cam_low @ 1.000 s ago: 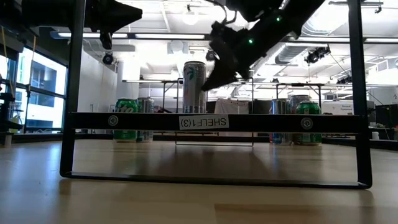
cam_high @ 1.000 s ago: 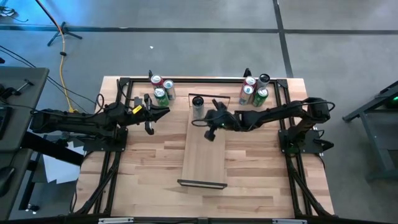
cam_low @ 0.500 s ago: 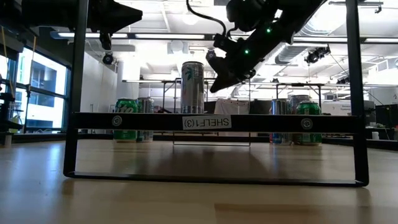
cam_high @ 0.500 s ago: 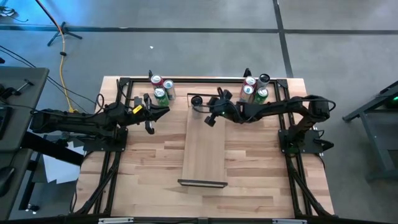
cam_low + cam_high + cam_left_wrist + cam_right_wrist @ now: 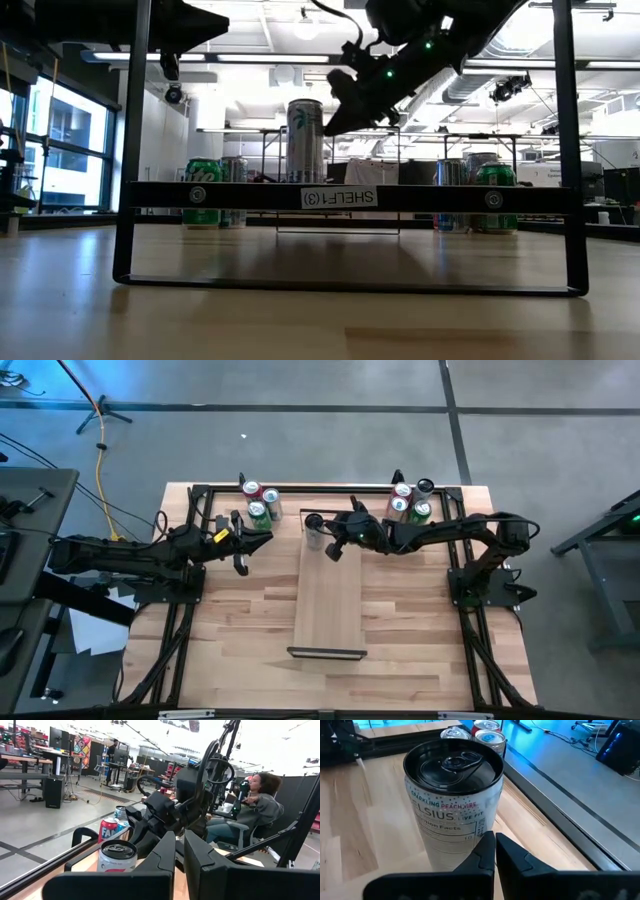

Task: Place canned beverage on shelf
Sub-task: Put the left white-pink soda can on the shelf, then put the left white-pink soda can, aligned with the other white-pink soda can on the shelf

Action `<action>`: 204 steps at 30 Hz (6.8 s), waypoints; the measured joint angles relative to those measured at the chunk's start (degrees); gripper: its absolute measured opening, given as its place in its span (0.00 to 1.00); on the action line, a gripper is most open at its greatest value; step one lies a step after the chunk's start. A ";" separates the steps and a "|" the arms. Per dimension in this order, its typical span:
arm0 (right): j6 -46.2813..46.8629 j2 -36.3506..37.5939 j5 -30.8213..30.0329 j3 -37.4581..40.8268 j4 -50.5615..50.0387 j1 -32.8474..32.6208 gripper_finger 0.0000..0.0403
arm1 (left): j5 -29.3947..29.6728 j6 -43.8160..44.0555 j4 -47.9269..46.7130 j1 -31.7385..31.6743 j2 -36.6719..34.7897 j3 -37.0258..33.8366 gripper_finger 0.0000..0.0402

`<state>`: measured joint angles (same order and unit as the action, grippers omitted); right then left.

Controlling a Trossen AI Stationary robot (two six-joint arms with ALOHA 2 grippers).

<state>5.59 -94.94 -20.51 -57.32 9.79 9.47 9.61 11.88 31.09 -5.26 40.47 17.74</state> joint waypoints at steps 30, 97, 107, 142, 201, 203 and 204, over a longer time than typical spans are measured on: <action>3.40 -0.11 -0.28 0.02 -0.42 -1.55 0.00 | -5.41 -4.99 -6.88 -7.31 33.51 12.42 0.00; 1.46 -1.95 -4.60 -0.04 -0.33 -4.22 0.00 | -6.80 -6.23 -36.01 -10.93 -7.42 14.88 0.00; 1.44 -3.59 -5.95 -0.02 0.68 -4.22 0.00 | -6.78 -6.24 -36.01 -10.93 -7.43 14.88 0.00; -3.17 3.73 -5.45 0.02 -9.50 -3.14 0.00 | -6.80 -6.05 -35.90 -10.95 -7.90 14.88 0.00; 4.50 35.85 -4.58 -12.24 -41.68 8.37 0.37 | -6.53 -7.54 -23.69 -10.95 -8.24 14.91 0.00; 6.83 33.65 -4.36 -14.15 -45.52 10.77 0.51 | -7.25 -7.54 -23.69 -10.95 -8.24 14.91 0.00; 7.71 32.66 -4.36 -15.09 -47.39 11.93 0.58 | -7.59 -7.54 -23.69 -10.93 -8.24 14.91 0.00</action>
<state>13.30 -62.28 -24.87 -72.41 -37.60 21.40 2.02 4.34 7.40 -16.19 32.23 32.64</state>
